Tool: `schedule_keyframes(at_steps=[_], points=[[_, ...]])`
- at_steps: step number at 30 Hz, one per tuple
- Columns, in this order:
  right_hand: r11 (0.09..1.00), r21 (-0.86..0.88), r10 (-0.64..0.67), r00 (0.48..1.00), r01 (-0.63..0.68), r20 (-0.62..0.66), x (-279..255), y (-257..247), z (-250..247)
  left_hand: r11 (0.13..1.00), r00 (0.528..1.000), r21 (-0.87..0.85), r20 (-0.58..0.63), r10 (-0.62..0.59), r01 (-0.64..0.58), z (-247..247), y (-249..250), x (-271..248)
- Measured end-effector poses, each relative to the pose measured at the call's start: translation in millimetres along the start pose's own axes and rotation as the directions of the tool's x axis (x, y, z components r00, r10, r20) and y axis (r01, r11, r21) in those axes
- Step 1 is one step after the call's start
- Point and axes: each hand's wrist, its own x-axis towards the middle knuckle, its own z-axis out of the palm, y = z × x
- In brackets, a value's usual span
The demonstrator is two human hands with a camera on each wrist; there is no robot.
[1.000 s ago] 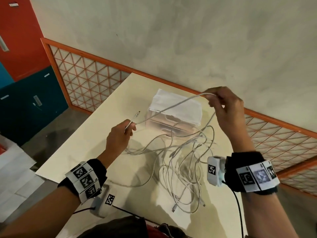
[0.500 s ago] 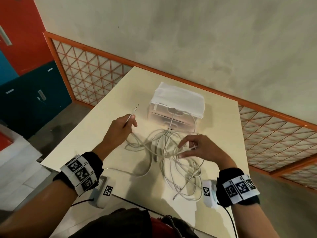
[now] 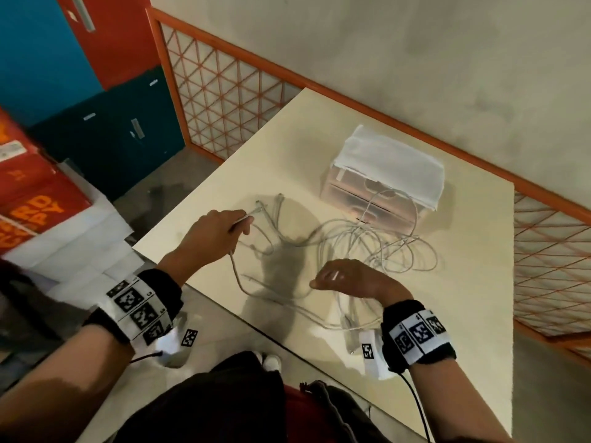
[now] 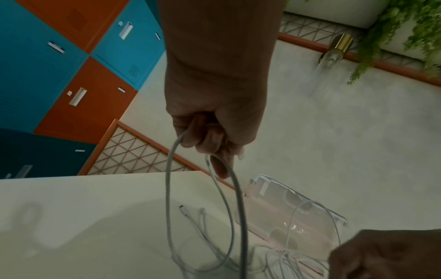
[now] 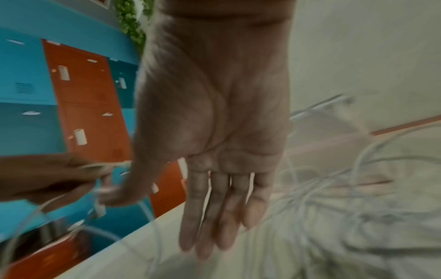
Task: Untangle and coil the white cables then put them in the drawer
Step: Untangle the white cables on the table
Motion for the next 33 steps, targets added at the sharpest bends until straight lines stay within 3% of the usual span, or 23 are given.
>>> schedule_keyframes(at_steps=[3,9,13,16,18,22,25,33], points=[[0.995,0.025,-0.098,0.989,0.101,-0.108,33,-17,28,0.998,0.995,-0.023,0.077,-0.061,0.063,0,-8,-3],[0.98,-0.179,-0.094,0.995,0.088,-0.027,68,-17,67,0.983,0.96,-0.075,0.239,-0.143,0.165,0,-10,-5],[0.98,-0.194,-0.059,0.997,0.049,-0.049,67,-10,55,0.963,0.923,-0.163,0.358,-0.145,0.214,-2,-7,1],[0.991,-0.13,-0.033,0.993,0.019,-0.111,51,-6,20,0.929,0.936,-0.292,0.328,-0.127,0.229,-3,6,10],[0.999,0.008,-0.033,0.978,0.036,-0.204,36,-7,-5,0.862,0.936,-0.432,0.33,-0.123,0.265,-3,18,17],[0.933,0.294,-0.092,0.927,0.208,-0.364,6,-34,-40,0.65,0.902,-0.684,0.432,-0.003,0.33,2,37,33],[0.91,0.322,-0.132,0.918,0.262,-0.375,-6,-58,-47,0.56,0.894,-0.764,0.439,0.085,0.322,8,56,43],[0.926,0.292,-0.087,0.889,0.238,-0.449,-8,-71,-40,0.4,0.907,-0.889,0.341,0.248,0.225,12,98,48]])
